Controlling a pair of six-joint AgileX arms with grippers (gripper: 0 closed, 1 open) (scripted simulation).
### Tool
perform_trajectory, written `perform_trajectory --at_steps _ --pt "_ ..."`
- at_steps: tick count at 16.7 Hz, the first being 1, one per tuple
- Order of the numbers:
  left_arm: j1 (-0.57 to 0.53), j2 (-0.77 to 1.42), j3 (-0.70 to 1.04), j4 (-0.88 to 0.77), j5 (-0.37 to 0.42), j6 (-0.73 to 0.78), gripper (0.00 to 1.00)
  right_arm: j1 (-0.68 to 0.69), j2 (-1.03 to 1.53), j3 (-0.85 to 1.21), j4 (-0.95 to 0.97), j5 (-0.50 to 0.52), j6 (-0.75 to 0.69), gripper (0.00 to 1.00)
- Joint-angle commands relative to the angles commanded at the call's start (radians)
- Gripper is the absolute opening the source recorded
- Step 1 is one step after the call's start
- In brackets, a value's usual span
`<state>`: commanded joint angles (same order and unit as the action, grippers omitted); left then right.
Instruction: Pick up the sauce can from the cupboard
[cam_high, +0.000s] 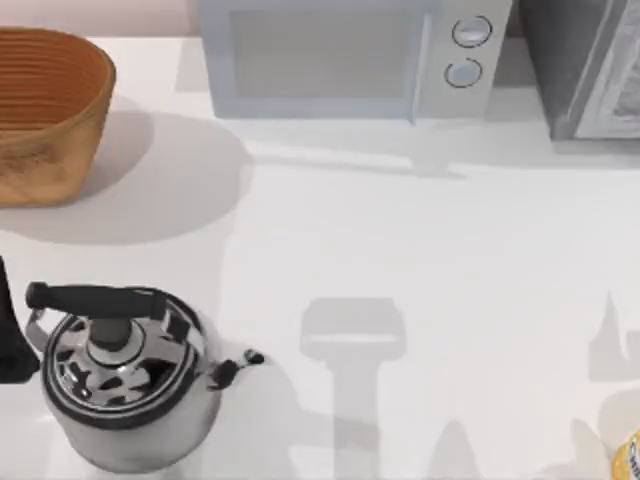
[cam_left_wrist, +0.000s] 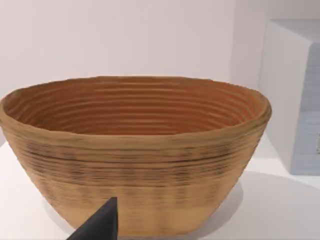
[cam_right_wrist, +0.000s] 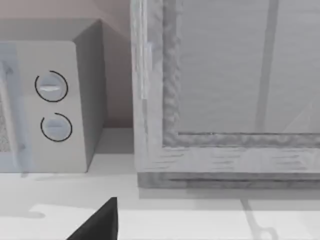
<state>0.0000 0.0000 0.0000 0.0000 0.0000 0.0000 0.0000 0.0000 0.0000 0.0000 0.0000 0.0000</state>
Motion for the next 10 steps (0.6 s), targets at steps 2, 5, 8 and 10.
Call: perform_trajectory --at_steps 2,5,8,10 --pt "0.000 0.000 0.000 0.000 0.000 0.000 1.00 0.000 0.000 0.000 0.000 0.000 0.000 1.00" --pt "0.000 0.000 0.000 0.000 0.000 0.000 1.00 0.007 0.054 0.063 -0.013 0.011 0.001 1.00" --pt "0.000 0.000 0.000 0.000 0.000 0.000 1.00 0.026 0.180 0.222 -0.048 0.029 0.004 1.00" --pt "0.000 0.000 0.000 0.000 0.000 0.000 1.00 0.045 0.295 0.375 -0.084 0.044 0.005 1.00"
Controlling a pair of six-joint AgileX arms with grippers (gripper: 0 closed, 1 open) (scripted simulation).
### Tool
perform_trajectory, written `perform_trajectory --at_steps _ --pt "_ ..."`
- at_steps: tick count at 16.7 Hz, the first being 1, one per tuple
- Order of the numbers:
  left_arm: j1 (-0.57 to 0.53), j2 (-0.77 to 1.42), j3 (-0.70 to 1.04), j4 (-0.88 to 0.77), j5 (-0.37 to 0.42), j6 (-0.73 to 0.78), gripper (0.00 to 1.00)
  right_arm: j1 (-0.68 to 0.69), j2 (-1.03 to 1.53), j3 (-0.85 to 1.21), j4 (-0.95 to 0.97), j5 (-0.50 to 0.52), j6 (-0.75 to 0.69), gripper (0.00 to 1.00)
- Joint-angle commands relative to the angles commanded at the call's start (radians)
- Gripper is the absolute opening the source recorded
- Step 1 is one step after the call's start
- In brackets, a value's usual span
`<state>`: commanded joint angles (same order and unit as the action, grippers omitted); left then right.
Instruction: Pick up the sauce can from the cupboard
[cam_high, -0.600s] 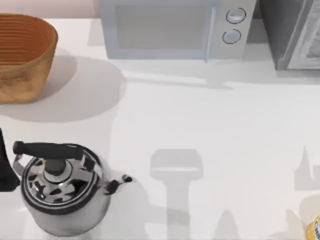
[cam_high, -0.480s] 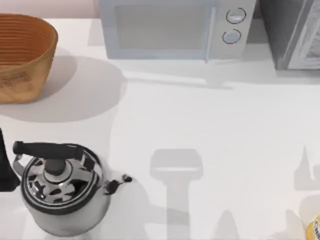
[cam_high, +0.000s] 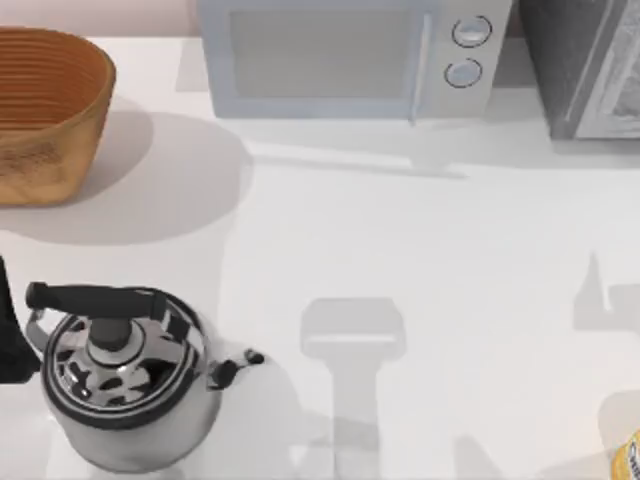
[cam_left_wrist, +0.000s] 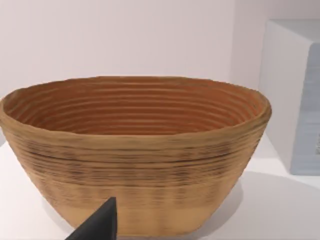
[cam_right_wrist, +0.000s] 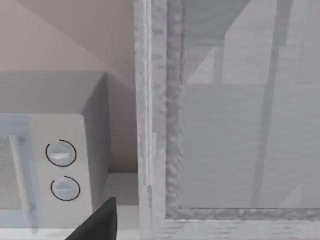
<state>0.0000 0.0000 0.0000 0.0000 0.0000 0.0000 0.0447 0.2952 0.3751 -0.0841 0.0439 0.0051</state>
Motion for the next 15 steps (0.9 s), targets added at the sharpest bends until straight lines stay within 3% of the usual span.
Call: perform_trajectory --at_steps 10,15 --pt "0.000 0.000 0.000 0.000 0.000 0.000 1.00 0.101 0.707 0.921 -0.235 0.097 0.006 1.00" --pt "0.000 0.000 0.000 0.000 0.000 0.000 1.00 0.131 0.952 1.258 -0.311 0.138 0.009 1.00"
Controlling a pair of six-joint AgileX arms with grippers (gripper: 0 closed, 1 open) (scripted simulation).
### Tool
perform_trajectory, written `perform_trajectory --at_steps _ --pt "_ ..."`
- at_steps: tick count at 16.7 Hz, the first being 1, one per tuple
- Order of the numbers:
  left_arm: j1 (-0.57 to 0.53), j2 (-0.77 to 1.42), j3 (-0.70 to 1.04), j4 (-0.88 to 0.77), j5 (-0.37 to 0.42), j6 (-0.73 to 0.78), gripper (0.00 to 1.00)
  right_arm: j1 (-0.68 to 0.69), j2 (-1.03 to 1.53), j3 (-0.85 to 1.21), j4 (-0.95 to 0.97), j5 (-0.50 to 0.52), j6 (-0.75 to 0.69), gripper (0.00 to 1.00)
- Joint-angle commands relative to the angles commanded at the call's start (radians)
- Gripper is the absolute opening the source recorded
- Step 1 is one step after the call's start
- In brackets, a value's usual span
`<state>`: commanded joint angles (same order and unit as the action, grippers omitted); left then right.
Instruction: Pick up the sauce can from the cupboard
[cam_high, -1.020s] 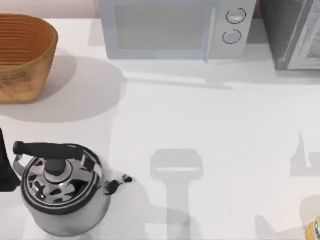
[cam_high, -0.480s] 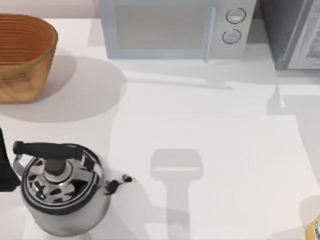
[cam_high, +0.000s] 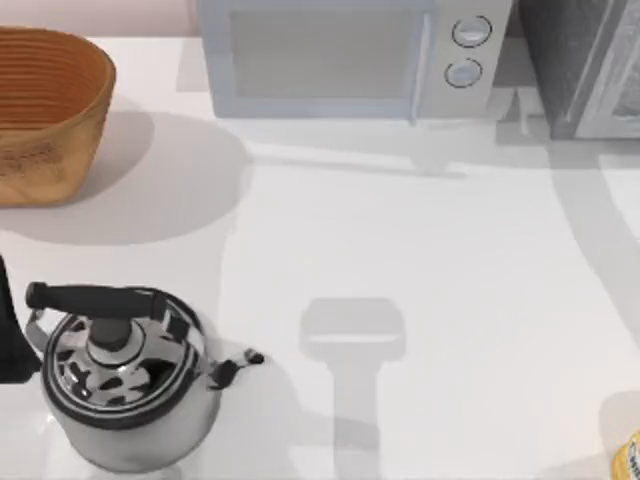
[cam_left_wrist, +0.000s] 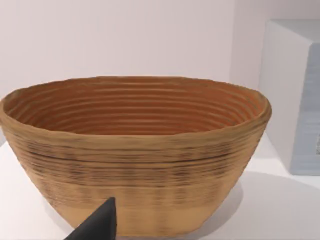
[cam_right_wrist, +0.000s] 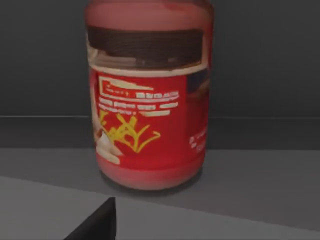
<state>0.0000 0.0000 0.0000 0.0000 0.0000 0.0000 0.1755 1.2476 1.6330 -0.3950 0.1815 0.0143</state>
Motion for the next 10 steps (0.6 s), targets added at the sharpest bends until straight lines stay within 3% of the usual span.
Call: perform_trajectory --at_steps 4,10 --pt "0.000 0.000 0.000 0.000 0.000 0.000 1.00 0.009 0.079 0.108 -0.022 0.015 0.001 1.00" --pt "0.000 0.000 0.000 0.000 0.000 0.000 1.00 0.006 0.079 0.110 -0.020 0.016 0.001 1.00"
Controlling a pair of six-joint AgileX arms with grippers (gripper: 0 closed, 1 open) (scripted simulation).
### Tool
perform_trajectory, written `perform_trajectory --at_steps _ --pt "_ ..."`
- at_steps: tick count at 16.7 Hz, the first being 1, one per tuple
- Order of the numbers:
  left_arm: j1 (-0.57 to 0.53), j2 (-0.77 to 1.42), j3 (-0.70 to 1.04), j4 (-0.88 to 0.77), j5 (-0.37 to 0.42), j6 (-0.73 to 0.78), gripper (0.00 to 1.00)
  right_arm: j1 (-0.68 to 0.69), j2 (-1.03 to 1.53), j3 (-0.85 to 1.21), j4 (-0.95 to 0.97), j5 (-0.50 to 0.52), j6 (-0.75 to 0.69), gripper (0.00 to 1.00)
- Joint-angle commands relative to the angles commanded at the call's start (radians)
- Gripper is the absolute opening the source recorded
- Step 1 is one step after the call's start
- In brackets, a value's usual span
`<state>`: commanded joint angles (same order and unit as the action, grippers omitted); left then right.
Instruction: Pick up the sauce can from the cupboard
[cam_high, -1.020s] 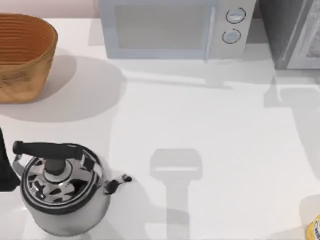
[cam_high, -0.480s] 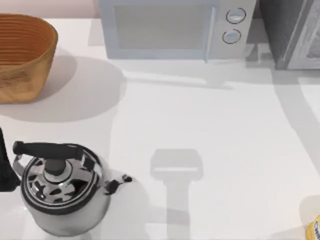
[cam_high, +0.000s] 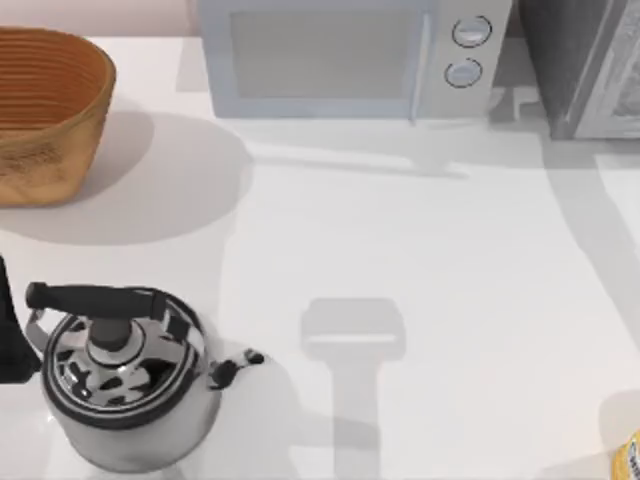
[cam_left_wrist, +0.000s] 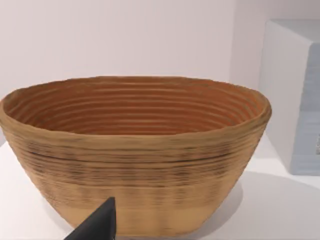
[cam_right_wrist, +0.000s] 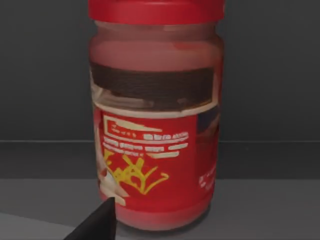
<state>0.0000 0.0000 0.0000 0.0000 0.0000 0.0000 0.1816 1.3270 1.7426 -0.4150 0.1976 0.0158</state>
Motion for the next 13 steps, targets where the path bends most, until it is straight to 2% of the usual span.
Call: perform_trajectory --at_steps 8,13 --pt "0.000 0.000 0.000 0.000 0.000 0.000 1.00 0.077 0.205 0.164 0.032 0.086 0.006 1.00" --pt "0.000 0.000 0.000 0.000 0.000 0.000 1.00 0.075 0.211 0.166 0.032 0.086 0.006 1.00"
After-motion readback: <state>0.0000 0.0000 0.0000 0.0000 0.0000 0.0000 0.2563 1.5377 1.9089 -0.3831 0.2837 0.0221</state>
